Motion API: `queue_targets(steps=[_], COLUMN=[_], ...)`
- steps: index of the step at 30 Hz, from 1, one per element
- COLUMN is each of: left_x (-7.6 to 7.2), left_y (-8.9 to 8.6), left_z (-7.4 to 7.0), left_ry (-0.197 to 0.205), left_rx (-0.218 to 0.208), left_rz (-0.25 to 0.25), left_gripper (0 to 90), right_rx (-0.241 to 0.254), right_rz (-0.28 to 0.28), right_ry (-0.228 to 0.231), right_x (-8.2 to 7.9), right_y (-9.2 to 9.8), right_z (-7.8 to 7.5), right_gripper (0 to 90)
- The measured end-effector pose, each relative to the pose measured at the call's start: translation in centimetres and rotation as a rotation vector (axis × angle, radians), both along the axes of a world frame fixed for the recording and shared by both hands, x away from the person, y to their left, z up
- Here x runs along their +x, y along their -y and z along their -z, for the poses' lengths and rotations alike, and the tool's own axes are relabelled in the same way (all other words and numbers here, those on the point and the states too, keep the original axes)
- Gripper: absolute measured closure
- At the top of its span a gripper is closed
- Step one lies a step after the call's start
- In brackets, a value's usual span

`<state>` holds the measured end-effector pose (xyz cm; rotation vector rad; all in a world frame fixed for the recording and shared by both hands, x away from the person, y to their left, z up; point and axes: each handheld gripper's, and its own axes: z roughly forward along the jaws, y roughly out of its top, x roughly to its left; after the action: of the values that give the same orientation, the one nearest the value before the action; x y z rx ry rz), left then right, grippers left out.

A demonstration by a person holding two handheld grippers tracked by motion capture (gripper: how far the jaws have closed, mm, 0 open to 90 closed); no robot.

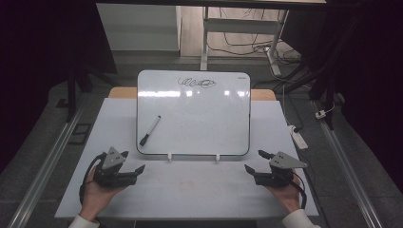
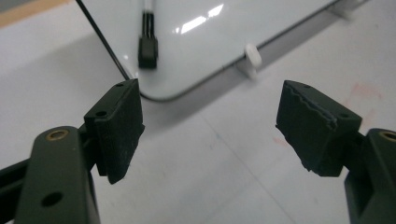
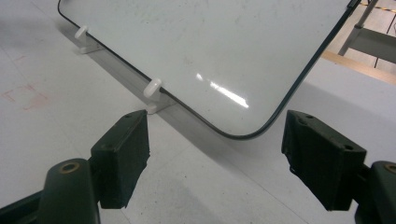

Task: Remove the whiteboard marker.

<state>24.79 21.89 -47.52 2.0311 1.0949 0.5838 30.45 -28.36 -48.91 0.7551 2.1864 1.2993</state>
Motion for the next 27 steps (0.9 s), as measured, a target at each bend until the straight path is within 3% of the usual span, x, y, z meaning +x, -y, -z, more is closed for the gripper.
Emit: queue_targets(steps=[14,21,27], left_x=[5.7,8.8,10.5], left_y=[2.0,3.2,4.3], left_z=[-3.5,-4.0,-3.8], left_ry=[0.032,0.032,0.043], left_rx=[0.055,0.103,0.160], left_rz=[-0.004,-0.011,-0.013], left_gripper=[26.0,29.8,35.5], right_rx=[-0.024,-0.029,-0.034], right_rz=[-0.008,-0.006,-0.005], right_ry=[-0.009,-0.013,-0.017], right_x=[0.4,0.4,0.3], right_y=[-0.4,-0.4,-0.3], right_z=[0.3,0.4,0.5], right_gripper=[23.9,24.0,24.1])
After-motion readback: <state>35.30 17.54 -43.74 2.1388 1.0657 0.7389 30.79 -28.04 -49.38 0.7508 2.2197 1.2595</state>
